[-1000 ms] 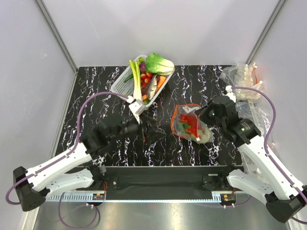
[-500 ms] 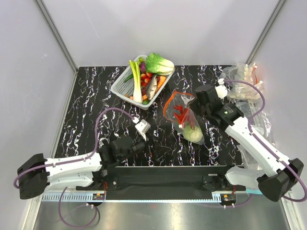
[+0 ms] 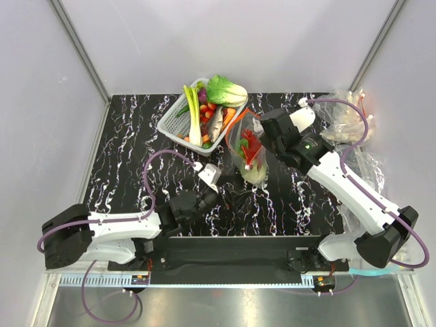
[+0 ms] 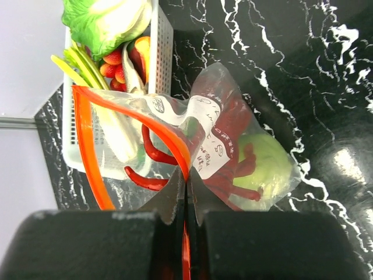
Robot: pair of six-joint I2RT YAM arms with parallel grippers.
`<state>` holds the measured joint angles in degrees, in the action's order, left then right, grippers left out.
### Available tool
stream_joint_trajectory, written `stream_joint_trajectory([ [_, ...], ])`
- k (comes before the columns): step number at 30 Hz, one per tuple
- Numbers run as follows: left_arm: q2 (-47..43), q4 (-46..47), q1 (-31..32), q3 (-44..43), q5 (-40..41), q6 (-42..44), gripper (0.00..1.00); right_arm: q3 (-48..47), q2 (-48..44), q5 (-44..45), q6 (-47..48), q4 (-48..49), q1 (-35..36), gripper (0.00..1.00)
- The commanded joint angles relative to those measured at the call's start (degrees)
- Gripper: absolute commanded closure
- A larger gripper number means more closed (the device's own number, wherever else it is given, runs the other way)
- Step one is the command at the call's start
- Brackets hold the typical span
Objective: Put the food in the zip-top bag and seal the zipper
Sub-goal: Adjust the zipper food storage bag at the center of the board.
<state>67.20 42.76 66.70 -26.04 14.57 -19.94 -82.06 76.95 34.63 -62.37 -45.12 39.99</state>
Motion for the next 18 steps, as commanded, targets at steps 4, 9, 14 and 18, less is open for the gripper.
stream_joint_trajectory([
  [4,4.1,10.5,-0.7,-3.9,4.2,8.6,0.07,-1.3,0.0,2.5,2.5,1.7,0.4,1.00],
  [9,8.5,13.4,-1.8,-6.1,-0.8,11.3,0.30,-0.4,-0.3,1.8,2.3,2.1,0.4,1.00],
  [14,10.8,17.4,-2.4,-6.3,-4.3,10.7,0.32,0.0,-1.4,1.4,2.8,1.4,0.4,1.00],
  [18,11.4,19.5,-2.5,-6.5,-5.2,10.5,0.30,0.8,-2.8,1.6,2.6,0.8,0.3,1.00],
])
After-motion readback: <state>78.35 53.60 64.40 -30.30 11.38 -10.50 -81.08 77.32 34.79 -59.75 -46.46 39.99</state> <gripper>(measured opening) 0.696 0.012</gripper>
